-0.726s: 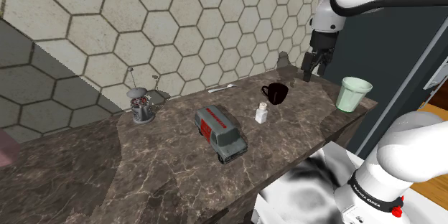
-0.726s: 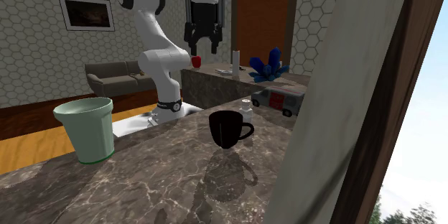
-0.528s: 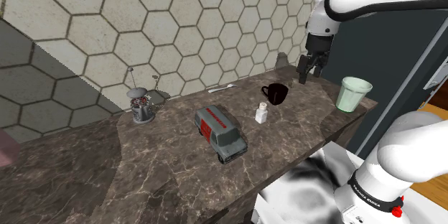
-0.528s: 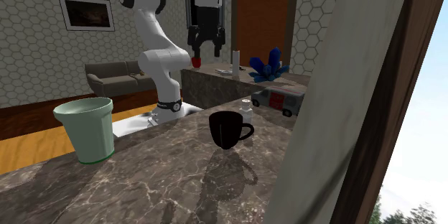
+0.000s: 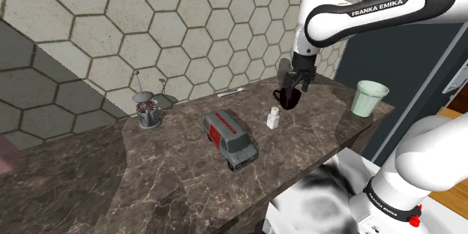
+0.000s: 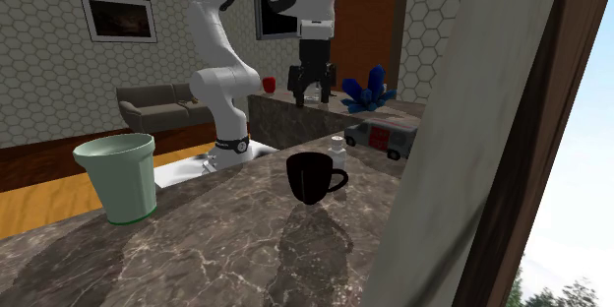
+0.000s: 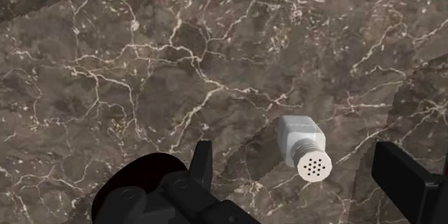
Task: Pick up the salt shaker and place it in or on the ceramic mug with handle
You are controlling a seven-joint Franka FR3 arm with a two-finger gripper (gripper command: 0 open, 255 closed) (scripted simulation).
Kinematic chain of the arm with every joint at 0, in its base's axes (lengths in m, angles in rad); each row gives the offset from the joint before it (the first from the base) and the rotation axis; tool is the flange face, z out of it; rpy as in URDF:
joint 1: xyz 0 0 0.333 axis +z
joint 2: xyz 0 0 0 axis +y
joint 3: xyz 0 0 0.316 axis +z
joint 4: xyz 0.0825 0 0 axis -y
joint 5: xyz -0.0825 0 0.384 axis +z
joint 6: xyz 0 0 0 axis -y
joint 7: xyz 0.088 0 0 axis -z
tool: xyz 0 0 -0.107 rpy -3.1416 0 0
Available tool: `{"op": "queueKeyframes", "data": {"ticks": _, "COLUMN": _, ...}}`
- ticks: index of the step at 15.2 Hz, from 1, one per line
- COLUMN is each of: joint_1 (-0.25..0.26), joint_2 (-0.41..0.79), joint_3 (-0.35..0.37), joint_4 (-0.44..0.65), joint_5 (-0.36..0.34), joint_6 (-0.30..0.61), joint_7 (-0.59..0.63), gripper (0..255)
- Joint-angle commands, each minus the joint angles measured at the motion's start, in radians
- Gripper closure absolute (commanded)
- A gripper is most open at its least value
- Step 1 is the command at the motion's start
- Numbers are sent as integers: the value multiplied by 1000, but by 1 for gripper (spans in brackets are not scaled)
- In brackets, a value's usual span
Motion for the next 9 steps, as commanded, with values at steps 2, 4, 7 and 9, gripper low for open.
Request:
{"op": "queueKeyframes", "data": {"ticks": 2, "joint_1": 13, "joint_2": 101, "joint_3": 28, "joint_4": 16, "joint_5": 13, "joint_6": 100, "joint_7": 42, "gripper": 0}}
{"op": "queueKeyframes", "data": {"ticks": 4, "joint_1": 18, "joint_2": 171, "joint_3": 42, "joint_4": 35, "joint_5": 15, "joint_6": 160, "joint_7": 65, "gripper": 0}}
{"op": "queueKeyframes", "data": {"ticks": 7, "joint_1": 23, "joint_2": 242, "joint_3": 54, "joint_4": 48, "joint_5": 15, "joint_6": 224, "joint_7": 87, "gripper": 0}}
{"op": "queueKeyframes", "data": {"ticks": 9, "joint_1": 23, "joint_2": 255, "joint_3": 55, "joint_4": 32, "joint_5": 15, "joint_6": 254, "joint_7": 87, "gripper": 0}}
